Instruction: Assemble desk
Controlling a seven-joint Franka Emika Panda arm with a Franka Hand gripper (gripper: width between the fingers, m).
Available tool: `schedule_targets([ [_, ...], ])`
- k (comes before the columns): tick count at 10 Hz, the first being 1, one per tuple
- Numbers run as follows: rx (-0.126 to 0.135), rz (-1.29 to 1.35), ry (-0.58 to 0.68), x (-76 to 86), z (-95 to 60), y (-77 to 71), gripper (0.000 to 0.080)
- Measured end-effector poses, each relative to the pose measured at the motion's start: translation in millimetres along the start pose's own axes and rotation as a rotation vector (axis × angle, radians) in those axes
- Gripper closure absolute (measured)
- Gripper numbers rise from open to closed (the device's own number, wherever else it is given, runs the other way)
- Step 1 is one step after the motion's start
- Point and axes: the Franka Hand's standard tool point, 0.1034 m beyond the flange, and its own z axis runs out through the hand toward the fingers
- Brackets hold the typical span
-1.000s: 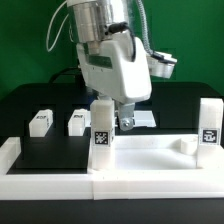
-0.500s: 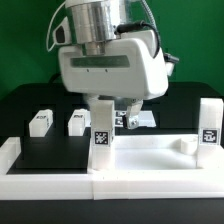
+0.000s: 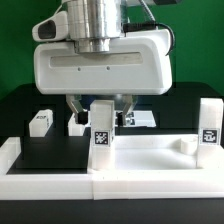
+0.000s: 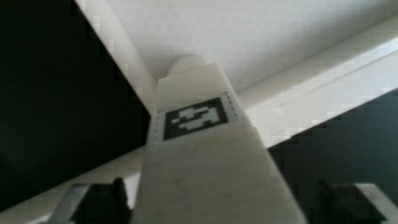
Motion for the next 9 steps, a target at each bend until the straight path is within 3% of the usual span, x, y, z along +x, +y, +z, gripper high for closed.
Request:
schedule_targets([
  [1, 0.000, 0.050, 0.000, -0.1, 0.3, 0.1, 0.0426],
  [2, -0.004, 0.117, 0.000, 0.6, 0.6, 3.4, 0.0508],
  [5, -0.003, 0.327, 0.001, 1.4, 0.6, 5.9, 0.0508],
  [9, 0.031, 1.082, -0.069, -3.5, 0.3, 9.3, 0.0508],
])
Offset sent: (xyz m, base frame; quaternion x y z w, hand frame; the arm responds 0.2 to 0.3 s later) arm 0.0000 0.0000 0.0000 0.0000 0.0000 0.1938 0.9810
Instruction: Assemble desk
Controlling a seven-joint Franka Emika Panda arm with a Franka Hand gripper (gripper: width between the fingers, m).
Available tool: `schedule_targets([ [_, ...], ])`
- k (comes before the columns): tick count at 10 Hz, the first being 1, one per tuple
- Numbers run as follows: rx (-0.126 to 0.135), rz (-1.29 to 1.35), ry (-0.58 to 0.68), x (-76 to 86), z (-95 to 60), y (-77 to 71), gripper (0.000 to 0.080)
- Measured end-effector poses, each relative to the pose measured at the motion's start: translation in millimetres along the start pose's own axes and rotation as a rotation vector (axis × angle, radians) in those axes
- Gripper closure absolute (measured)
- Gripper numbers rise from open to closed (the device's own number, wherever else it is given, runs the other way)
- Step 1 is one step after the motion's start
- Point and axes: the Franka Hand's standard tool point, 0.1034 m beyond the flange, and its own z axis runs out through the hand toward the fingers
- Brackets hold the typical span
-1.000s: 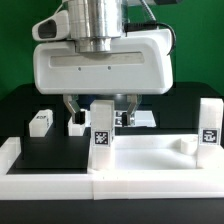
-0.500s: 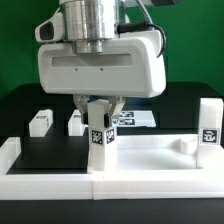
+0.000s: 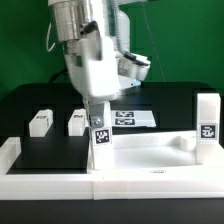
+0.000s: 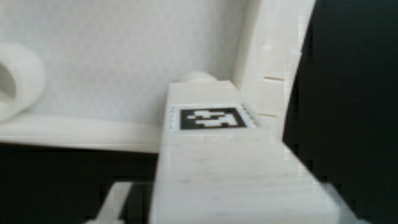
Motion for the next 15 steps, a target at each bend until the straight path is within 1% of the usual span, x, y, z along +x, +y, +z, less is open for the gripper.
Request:
schedule_targets([
  [2, 0.008, 0.236, -0.010, -2.6, 0.7, -0.4, 0.0508],
  [3, 0.006, 0.298, -0.003, -2.8, 0.6, -0.2, 0.0508],
  [5, 0.001, 0.304, 0.011, -1.2, 0.7, 1.5, 0.0506],
  [8, 0.001, 0.301, 0.011, -1.5, 0.9, 1.6, 0.0505],
  [9, 0.001, 0.301, 0.011, -1.6, 1.0, 1.6, 0.0284],
  [10, 0.003, 0.298, 0.010, -1.5, -0.2, 0.9, 0.0284],
  [11, 0.023, 0.280, 0.000, -3.5, -14.1, -4.6, 0.0178],
  [12, 0.054, 0.275, -0.019, -8.4, -38.3, -10.4, 0.0155],
  [13, 0.054, 0.276, -0.028, -11.2, -43.7, -12.7, 0.0151],
  [15, 0.050, 0.270, -0.026, -11.1, -41.5, -12.0, 0.0150],
])
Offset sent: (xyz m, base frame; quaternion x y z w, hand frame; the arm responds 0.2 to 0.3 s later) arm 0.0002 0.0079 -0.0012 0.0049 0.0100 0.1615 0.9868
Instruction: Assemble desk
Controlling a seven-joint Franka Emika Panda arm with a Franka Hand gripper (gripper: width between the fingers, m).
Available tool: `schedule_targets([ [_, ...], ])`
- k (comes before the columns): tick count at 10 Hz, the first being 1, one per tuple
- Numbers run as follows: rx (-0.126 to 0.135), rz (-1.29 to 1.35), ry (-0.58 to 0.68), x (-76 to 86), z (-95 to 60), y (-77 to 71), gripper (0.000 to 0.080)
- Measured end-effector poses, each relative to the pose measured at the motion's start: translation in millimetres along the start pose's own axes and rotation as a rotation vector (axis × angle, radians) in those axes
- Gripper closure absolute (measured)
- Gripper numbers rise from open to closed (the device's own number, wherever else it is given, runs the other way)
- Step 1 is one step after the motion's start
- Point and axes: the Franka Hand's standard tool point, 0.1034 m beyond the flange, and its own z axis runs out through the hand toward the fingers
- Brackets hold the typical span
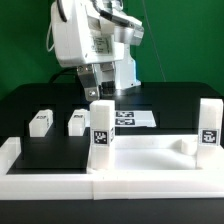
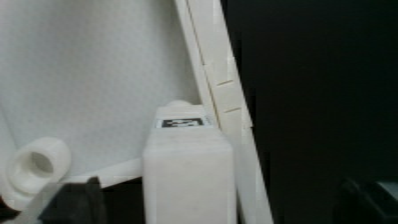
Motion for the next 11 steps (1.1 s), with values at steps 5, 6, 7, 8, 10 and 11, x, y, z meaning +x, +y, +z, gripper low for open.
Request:
schedule_targets([
  [5, -0.068, -0.044, -0.019, -40.3, 8.0, 39.6, 0.0150],
  [6, -0.114, -0.051, -0.030, -47.9, 10.4, 48.5, 0.0150],
  [7, -0.108, -0.053, -0.030, -47.5, 10.1, 47.1, 0.0150],
  [8, -0.109, -0.054, -0.030, -47.6, 10.7, 47.7, 0.0150],
  [10, -0.110, -0.054, -0.030, -47.5, 11.1, 48.0, 0.0150],
  [11, -0.114, -0.066, -0.029, -47.6, 13.0, 50.6, 0.0150],
])
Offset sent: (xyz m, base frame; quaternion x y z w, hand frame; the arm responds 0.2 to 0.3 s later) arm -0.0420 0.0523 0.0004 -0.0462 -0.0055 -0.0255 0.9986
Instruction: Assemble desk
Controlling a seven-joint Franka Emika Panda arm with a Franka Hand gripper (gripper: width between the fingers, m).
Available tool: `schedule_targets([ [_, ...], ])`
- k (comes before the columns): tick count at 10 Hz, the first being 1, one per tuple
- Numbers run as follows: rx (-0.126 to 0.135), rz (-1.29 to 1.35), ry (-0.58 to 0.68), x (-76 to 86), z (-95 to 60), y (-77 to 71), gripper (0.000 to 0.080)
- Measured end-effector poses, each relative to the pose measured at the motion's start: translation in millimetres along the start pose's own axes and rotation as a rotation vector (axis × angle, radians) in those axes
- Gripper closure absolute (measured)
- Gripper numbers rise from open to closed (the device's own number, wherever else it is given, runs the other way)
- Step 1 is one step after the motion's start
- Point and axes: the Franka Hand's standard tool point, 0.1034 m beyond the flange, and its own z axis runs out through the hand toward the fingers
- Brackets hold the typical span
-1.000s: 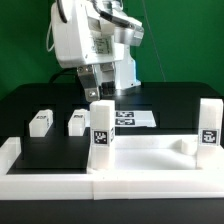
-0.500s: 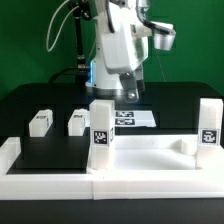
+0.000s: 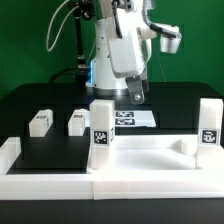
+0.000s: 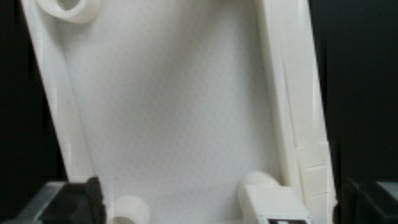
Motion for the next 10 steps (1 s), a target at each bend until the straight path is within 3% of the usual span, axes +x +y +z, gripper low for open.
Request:
schedule_targets([
  [2, -0.059, -0.111, 0.011, 9.0, 28.3, 47.5, 0.0150],
  [4, -0.064, -0.132, 0.066, 11.7, 61.8, 90.6, 0.0150],
  [5, -0.085, -0.141, 0.081, 7.9, 78.2, 101.0, 0.0150],
  [7, -0.065, -0.144, 0.125, 0.4, 105.1, 106.4, 0.0150],
  [9, -0.091, -0.149, 0.122, -4.6, 113.1, 108.0, 0.0150],
  [10, -0.088, -0.150, 0.123, -4.5, 113.0, 107.7, 0.0150],
])
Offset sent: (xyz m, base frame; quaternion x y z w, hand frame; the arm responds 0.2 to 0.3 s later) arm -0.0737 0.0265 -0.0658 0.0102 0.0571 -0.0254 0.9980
